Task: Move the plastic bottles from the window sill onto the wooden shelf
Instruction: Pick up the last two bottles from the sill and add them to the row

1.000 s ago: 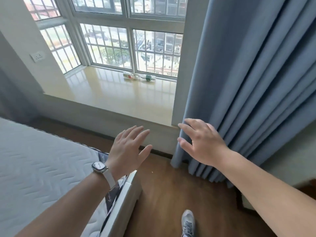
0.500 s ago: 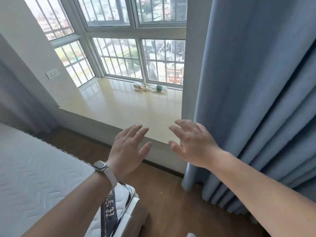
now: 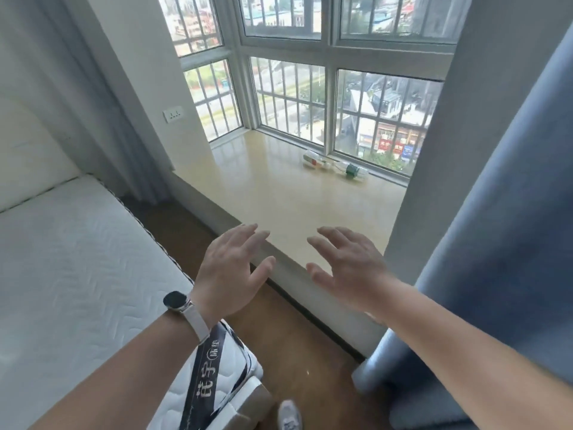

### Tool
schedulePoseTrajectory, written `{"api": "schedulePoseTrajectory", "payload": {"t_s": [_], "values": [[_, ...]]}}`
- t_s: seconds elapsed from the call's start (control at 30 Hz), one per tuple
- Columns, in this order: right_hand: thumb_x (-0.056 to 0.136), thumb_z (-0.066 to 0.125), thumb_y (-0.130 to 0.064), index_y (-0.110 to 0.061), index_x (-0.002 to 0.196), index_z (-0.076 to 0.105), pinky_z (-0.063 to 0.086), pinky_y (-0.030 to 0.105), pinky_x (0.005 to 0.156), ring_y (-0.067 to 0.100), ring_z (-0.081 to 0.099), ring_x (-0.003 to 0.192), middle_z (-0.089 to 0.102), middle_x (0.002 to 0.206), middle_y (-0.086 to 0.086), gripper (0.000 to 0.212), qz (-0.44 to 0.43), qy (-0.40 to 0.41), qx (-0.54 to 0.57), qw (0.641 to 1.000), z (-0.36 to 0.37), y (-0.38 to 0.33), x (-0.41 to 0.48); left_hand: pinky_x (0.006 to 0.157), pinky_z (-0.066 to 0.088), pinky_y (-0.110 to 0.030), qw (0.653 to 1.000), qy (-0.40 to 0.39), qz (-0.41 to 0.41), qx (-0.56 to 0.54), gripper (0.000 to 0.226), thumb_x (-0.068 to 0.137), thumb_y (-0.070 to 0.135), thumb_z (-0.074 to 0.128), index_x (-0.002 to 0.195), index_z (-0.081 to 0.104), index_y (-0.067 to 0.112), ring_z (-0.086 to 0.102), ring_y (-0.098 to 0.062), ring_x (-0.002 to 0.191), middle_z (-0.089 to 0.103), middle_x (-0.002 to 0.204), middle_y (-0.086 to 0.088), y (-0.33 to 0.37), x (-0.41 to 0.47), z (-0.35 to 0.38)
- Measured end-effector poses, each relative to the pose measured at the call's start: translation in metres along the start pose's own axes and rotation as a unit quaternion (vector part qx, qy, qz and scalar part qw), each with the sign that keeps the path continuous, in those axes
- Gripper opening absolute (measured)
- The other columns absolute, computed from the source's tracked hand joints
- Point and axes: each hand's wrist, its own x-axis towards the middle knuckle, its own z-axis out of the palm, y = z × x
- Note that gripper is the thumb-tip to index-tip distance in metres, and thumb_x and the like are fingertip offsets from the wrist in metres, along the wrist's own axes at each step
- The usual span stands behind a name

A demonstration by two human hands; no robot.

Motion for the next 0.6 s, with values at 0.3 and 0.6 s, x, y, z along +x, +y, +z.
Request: {"api": "schedulePoseTrajectory", "payload": {"t_s": [0.3, 0.6], "values": [[0.089, 0.012, -0.063, -0.033, 0.151, 0.027, 0.011, 0.033, 0.117, 0.019, 0.015, 0.147, 0.021, 0.161, -0.004, 0.07, -0.043, -0.032, -0.044, 0.998, 0.003, -0.001, 0.123, 0.107, 0.036, -0.049, 0.999, 0.023, -0.009, 0.026, 0.05, 0.092, 0.051, 0.044, 0.131, 0.058, 0.024, 0.046, -0.023, 0.132, 0.055, 0.138, -0.002, -0.09, 0.071, 0.011], [0.099, 0.036, -0.054, -0.03, 0.15, 0.034, 0.015, 0.036, 0.116, 0.022, 0.022, 0.145, 0.028, 0.159, -0.002, 0.057, -0.064, -0.013, -0.074, 0.995, 0.013, 0.002, 0.247, 0.109, 0.034, -0.054, 0.998, 0.022, 0.006, 0.065, 0.045, 0.094, 0.049, 0.044, 0.13, 0.054, 0.025, 0.046, -0.026, 0.131, 0.054, 0.137, -0.003, -0.169, 0.154, 0.022]]}}
